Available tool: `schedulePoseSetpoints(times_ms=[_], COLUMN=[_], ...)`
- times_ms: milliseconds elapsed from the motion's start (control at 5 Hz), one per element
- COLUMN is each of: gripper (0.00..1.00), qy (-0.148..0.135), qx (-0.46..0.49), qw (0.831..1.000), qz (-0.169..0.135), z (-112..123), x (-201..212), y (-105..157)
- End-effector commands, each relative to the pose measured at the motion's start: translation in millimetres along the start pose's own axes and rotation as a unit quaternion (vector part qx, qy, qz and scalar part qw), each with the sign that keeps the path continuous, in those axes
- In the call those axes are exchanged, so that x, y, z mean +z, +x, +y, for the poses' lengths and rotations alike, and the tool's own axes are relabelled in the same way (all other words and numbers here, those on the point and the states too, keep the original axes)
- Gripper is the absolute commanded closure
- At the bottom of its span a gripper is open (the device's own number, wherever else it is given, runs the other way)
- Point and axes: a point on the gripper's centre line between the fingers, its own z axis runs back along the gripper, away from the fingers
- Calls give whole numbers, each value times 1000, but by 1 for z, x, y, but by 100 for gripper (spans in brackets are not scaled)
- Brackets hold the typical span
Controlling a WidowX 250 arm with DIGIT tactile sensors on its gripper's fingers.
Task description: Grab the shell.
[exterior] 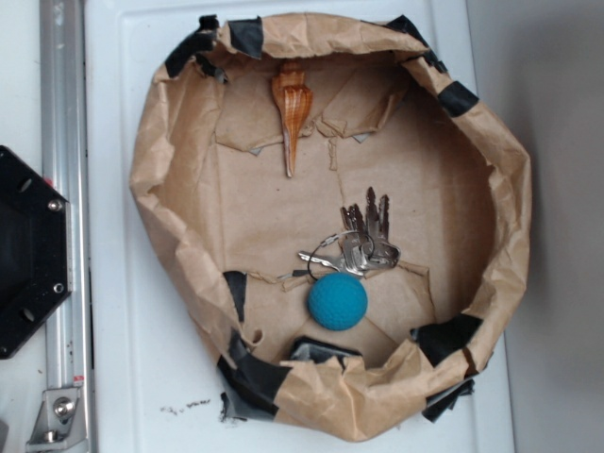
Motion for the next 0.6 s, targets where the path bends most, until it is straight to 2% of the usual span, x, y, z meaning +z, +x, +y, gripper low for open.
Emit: schedulePoseSetpoints(times_ms=[0,200,400], gripper=[0,0,0], qy=[0,29,21], qx=[0,56,172], qw=[1000,996,981], qz=[0,-57,-86], z=[0,26,53], x=[0,-52,-80], y=[0,47,91])
